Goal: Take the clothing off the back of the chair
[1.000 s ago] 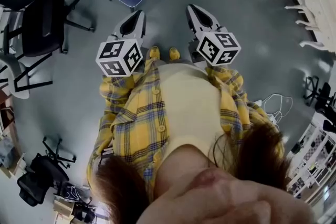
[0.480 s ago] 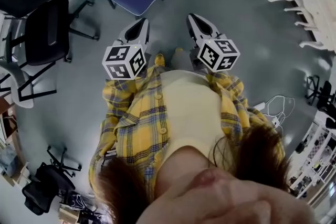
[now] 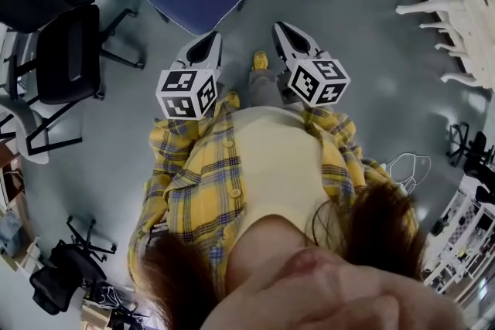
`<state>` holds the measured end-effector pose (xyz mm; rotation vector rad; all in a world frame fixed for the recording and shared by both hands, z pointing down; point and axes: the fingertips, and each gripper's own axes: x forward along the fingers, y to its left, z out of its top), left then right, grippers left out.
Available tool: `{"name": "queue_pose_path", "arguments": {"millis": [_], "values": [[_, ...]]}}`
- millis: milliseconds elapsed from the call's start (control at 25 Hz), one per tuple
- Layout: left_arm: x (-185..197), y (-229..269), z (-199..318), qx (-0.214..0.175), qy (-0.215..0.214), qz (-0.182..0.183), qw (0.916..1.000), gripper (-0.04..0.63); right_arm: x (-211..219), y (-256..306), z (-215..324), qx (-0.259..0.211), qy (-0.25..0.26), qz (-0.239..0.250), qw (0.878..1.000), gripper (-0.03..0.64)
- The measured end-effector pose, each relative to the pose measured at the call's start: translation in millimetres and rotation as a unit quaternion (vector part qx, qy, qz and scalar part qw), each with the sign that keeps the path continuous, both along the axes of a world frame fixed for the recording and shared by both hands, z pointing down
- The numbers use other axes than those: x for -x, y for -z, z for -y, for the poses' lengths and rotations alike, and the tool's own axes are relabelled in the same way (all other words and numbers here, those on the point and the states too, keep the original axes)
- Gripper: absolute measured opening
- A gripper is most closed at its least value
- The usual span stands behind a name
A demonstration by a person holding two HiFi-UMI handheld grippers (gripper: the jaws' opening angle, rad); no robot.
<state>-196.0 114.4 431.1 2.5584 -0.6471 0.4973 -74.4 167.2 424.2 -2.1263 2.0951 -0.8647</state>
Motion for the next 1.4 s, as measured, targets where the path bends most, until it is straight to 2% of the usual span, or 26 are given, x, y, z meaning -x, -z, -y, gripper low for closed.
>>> {"name": "queue_pose_path", "arguments": {"millis": [280, 560, 760, 1000, 1240, 1400], "values": [[-57, 5, 41, -0.003, 0.020, 0.003, 0.9998, 0.003, -56, 6, 42, -0.004, 0.029, 0.001, 1.000, 0.015], [-117, 7, 63, 0.011, 0.012, -0.010, 0.9998, 0.003, -109, 12, 71, -0.016, 0.050, -0.003, 0.999, 0.015], [-147, -1, 82, 0.008, 0.016, 0.004, 0.9998, 0.005, -143, 10, 87, -0.025, 0.061, -0.018, 0.998, 0.015], [-174, -2, 102, -0.009, 0.025, 0.010, 0.9996, 0.003, -171, 5, 103, -0.017, 0.069, -0.016, 0.997, 0.017], [-185, -7, 121, -0.018, 0.008, 0.027, 0.9994, 0.005, -181, -3, 125, -0.008, 0.075, -0.010, 0.997, 0.017], [-186, -11, 144, -0.016, 0.004, 0.015, 0.9997, 0.005, -179, -5, 147, -0.002, 0.074, -0.018, 0.997, 0.017]]}}
